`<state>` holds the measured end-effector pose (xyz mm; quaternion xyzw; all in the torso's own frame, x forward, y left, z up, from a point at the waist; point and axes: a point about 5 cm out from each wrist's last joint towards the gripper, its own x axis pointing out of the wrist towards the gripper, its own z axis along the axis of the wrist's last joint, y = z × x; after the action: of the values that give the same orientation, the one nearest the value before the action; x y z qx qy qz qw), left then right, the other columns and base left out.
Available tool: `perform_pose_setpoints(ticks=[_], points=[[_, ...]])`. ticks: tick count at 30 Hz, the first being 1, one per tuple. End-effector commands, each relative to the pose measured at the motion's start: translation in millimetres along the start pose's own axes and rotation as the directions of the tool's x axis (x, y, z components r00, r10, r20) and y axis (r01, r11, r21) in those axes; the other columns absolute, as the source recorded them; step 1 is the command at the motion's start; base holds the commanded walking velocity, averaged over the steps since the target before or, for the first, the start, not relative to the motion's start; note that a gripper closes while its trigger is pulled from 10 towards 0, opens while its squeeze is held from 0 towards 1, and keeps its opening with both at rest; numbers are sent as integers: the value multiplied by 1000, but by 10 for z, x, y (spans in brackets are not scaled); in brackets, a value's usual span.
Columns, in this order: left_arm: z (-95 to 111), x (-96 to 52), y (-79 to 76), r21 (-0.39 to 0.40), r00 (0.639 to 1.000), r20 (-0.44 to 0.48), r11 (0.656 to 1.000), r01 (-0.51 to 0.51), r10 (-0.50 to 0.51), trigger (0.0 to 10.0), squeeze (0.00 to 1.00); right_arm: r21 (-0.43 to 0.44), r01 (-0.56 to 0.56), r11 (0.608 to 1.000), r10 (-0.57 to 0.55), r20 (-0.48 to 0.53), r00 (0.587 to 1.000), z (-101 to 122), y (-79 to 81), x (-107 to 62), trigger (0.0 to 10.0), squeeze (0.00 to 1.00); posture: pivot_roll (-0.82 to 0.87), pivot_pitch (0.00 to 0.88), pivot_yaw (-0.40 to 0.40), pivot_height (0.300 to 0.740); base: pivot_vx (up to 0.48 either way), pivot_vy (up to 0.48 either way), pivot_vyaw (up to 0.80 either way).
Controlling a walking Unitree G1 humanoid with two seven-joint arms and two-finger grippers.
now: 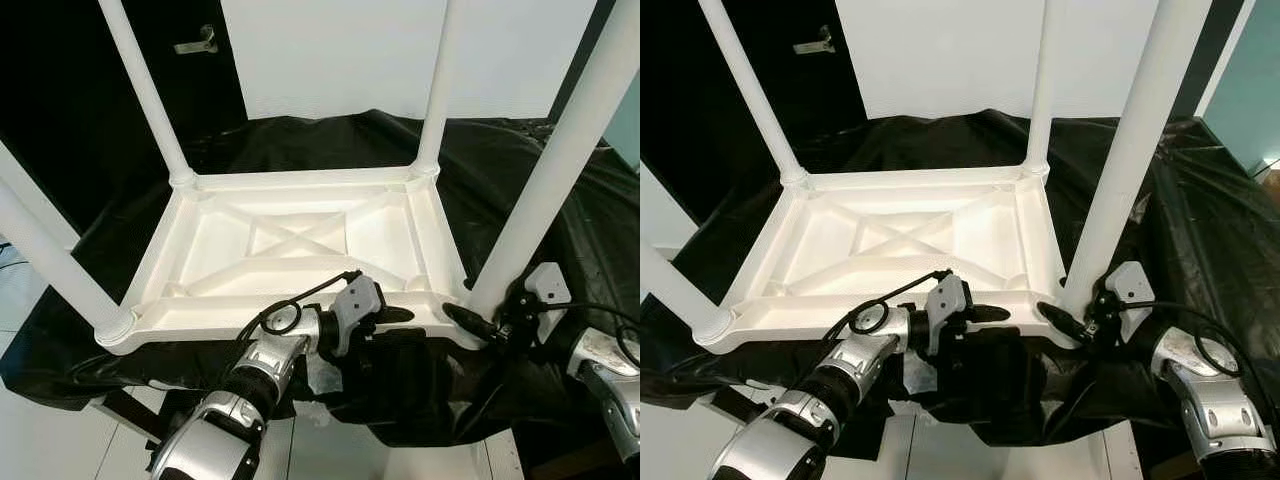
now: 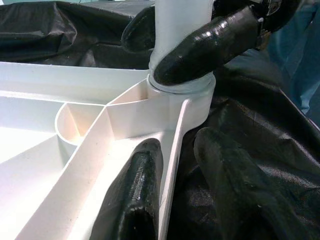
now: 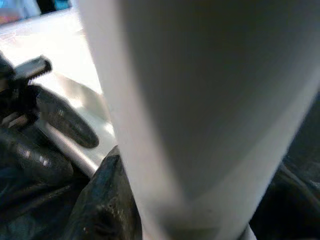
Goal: Building children table
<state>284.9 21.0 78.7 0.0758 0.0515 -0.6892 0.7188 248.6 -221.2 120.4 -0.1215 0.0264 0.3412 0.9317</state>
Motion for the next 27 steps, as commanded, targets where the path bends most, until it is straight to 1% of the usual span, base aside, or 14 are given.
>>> perform_pose_setpoints(ticks=[1, 3, 5, 6, 8, 9, 12, 20, 21, 23, 24, 25, 26, 27], points=[[-411, -85, -198, -154, 987, -147, 987, 42, -65, 10000, 0, 26, 28, 999, -27, -14, 1000, -95, 132, 63, 0, 0, -125, 0, 39, 740, 0, 0, 0], [-412, -82, -203, -155, 987, -145, 987, 43, -66, 10000, 0, 89, 304, 949, -309, 52, 950, -106, 164, 162, 0, 0, -124, 0, 35, 740, 0, 0, 0], [-412, -78, -207, -155, 987, -144, 987, 43, -65, 10000, 0, 117, 620, 776, -629, 72, 774, -110, 144, 108, 0, 0, -121, 0, 32, 740, 0, 0, 0], [-412, -78, -207, -155, 987, -144, 987, 43, -65, 10000, 0, 117, 620, 776, -629, 72, 774, -110, 144, 108, 0, 0, -121, 0, 32, 740, 0, 0, 0], [-412, -77, -211, -158, 988, -140, 987, 39, -62, 10000, 0, 144, 717, 682, -726, 21, 687, -157, 263, 95, 0, 0, -114, 0, 28, 740, 0, 0, 0], [-418, -81, -214, -159, 988, -140, 987, 37, -60, 10000, 0, 183, 720, 669, -732, -6, 682, -163, 388, 157, 0, 0, -115, 0, 31, 740, 0, 0, 0], [-427, -80, -225, -161, 988, -141, 986, 40, -63, 10000, 0, 197, 713, 673, -727, -2, 686, -146, 440, 203, 0, 0, -116, 0, 32, 740, 0, 0, 0], [-412, -63, -218, -158, 988, -138, 987, 39, -62, 10000, 0, 190, 704, 685, -719, 22, 694, -89, 419, 292, 0, 0, -108, 0, 23, 740, 0, 0, 0], [-407, -58, -213, -158, 989, -136, 987, 37, -59, 10000, 0, 177, 696, 696, -710, 30, 703, -71, 423, 324, 4784, 0, -109, 0, 23, 740, 0, 0, 0], [-404, -55, -210, -158, 989, -136, 987, 35, -57, 10000, 0, 166, 690, 705, -703, 35, 710, -59, 430, 346, 4784, 0, -109, 0, 23, 740, 0, 0, 0], [-408, -56, -212, -159, 989, -137, 987, 34, -56, 10000, 0, 160, 665, 730, -678, 46, 733, -48, 434, 369, 10000, 439, -106, 0, 20, 740, 0, 0, 0], [-408, -56, -212, -159, 989, -137, 987, 34, -56, 10000, 0, 160, 665, 730, -678, 46, 733, -48, 434, 369, 10000, 439, -106, 0, 20, 740, 0, 0, 0], [-415, -61, -214, -161, 989, -138, 987, 30, -53, 10000, 0, 145, 624, 768, -637, 61, 769, -29, 417, 387, 10000, 1000, -105, 0, 19, 740, 0, 0, 0], [-417, -63, -214, -162, 989, -138, 986, 28, -51, 10000, 0, 138, 606, 784, -618, 66, 784, -21, 398, 388, 10000, 1000, -105, 0, 19, 740, 0, 0, 0]])
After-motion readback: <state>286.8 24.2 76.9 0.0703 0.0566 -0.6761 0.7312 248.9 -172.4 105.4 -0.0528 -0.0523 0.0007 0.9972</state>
